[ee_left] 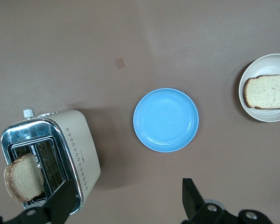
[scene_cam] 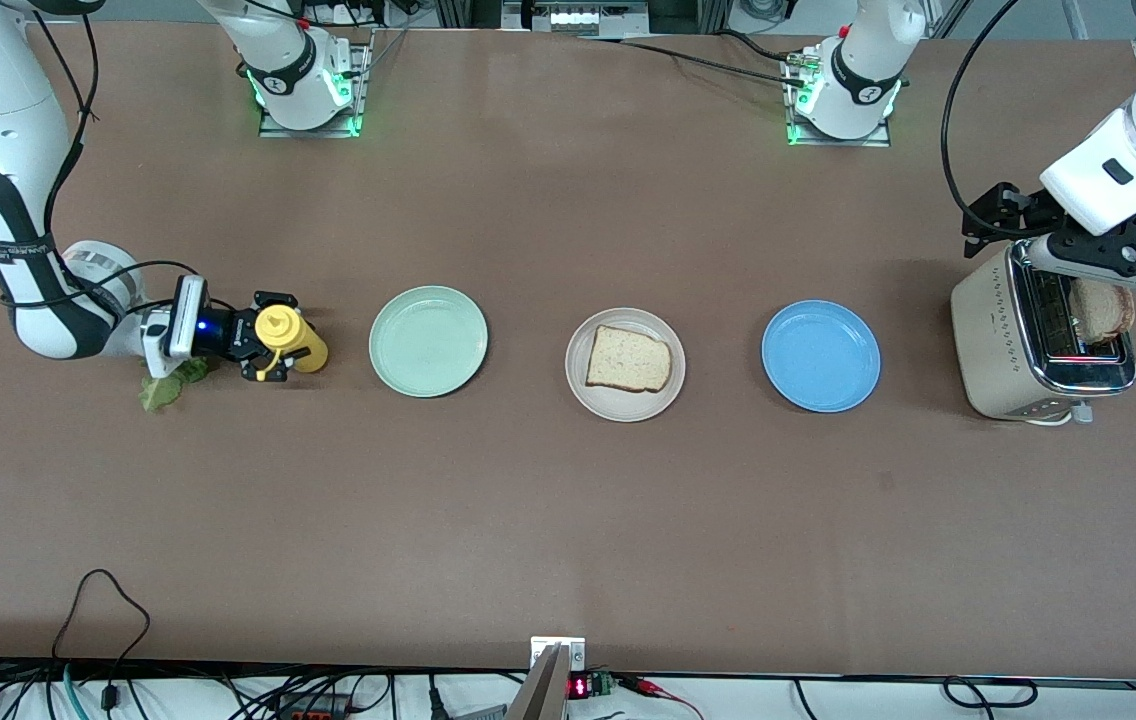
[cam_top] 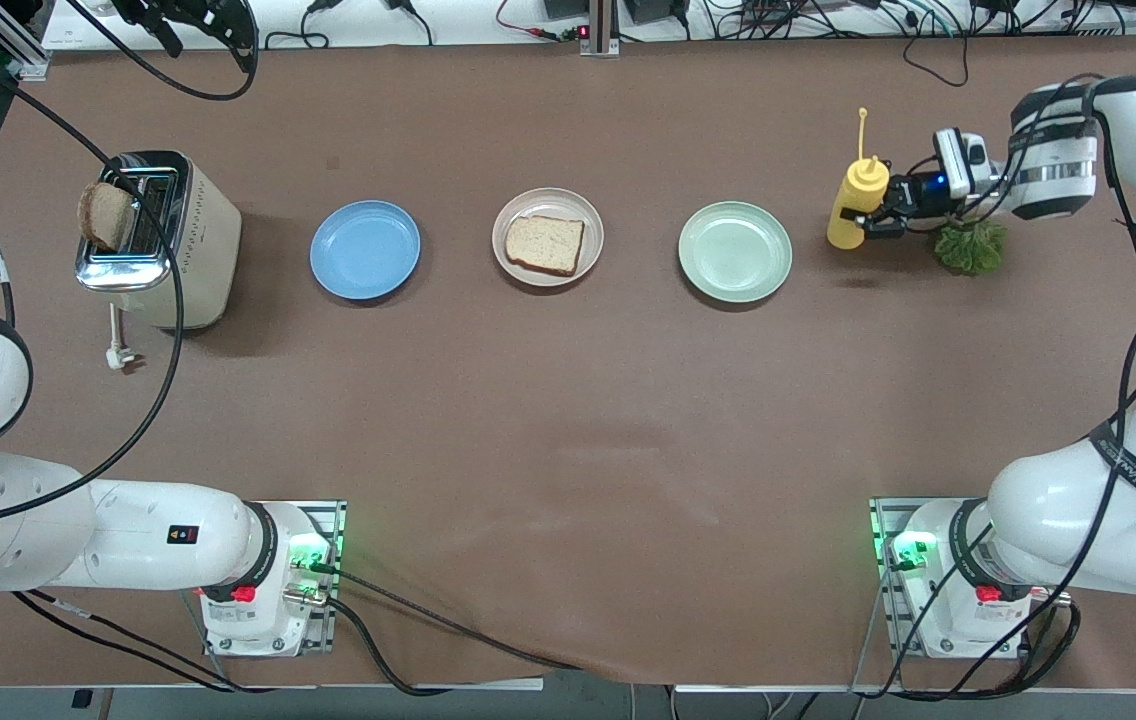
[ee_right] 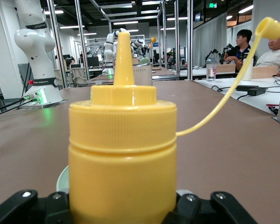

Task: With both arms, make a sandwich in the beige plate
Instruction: 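Lift the bottle and carry it over the bread on the beige plate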

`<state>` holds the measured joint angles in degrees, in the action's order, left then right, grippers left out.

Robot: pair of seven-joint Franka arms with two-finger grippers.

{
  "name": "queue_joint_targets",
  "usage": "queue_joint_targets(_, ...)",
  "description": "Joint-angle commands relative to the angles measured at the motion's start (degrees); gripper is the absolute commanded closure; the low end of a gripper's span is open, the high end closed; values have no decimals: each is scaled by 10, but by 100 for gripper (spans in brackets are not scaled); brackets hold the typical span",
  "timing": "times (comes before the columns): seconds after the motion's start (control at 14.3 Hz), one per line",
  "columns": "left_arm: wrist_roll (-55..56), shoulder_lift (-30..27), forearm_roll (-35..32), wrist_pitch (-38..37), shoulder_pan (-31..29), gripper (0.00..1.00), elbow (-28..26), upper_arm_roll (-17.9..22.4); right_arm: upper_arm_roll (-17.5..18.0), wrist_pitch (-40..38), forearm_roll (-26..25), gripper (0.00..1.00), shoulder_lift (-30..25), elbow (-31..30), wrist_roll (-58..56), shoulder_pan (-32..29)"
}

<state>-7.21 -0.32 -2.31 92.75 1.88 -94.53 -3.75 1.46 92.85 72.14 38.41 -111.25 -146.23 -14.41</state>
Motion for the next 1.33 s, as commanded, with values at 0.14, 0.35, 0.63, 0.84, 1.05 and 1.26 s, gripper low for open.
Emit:
queue_joint_targets(0.14,4,5,1,0,-5,0,10,-1,-7,65,-11,63,-11,99,147,79)
queue_joint_targets(0.35,4,5,1,0,-5,0,10,-1,-7,127,-31,63,-11,151,244,130)
queue_joint_targets(0.63,4,5,1,0,-3,0,10,-1,-8,212,-107,63,-11,215,386,202)
queue_joint_targets(0.84,4,5,1,-1,-4,0,10,-1,-8,269,-173,63,-11,233,464,246)
queue_joint_targets(1.05,4,5,1,-1,-2,0,10,-1,-8,329,-246,63,-11,255,552,296)
queue_joint_targets(1.26,4,5,1,1,-6,0,10,-1,-7,383,-356,63,-7,273,681,351)
